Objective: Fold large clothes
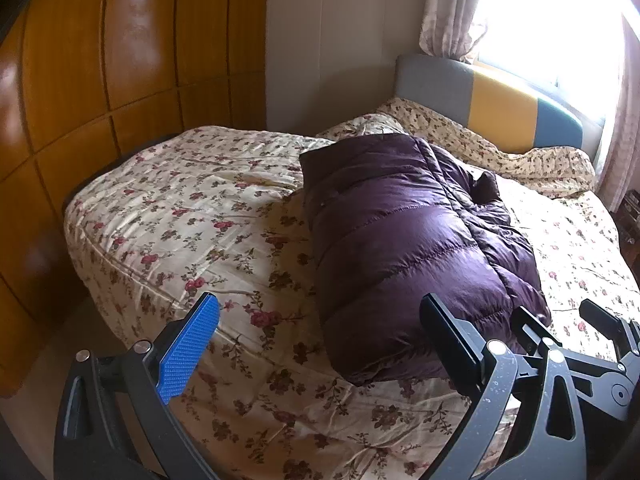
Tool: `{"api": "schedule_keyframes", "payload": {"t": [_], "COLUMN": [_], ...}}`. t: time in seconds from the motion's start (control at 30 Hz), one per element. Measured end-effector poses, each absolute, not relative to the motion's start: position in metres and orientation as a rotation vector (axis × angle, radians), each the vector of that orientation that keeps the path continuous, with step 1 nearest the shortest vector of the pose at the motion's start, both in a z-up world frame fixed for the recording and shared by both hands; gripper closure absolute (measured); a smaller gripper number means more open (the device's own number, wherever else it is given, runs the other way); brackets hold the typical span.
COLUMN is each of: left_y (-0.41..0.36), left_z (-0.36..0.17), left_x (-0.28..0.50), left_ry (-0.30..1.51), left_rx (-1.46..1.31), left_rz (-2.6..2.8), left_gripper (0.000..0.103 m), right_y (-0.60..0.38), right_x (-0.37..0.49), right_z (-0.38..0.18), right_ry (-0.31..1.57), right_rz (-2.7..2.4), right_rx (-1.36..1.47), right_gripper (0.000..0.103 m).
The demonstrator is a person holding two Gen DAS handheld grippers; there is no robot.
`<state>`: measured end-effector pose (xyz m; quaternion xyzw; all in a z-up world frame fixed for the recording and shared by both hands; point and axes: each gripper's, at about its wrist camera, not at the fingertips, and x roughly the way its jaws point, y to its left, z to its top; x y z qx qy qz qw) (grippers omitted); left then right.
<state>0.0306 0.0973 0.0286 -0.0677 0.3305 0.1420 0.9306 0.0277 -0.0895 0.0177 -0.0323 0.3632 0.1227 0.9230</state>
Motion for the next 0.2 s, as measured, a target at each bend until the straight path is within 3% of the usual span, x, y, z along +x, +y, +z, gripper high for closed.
{"api": "schedule_keyframes", "payload": {"t": [0.2], "left_y": [0.1001], "left_z": [0.027], "left_x": [0.0316], "left_ry": [0.689], "left_rx": [-0.148], "left_rz": [0.302], "left_gripper": [0.003], "right_y": [-0.0918], "right_x": [0.0272], "right_z": [0.0183], "right_ry": [0.744], "right_rz": [0.254], "right_rx": [-0.061], "right_gripper": [0.002]}}
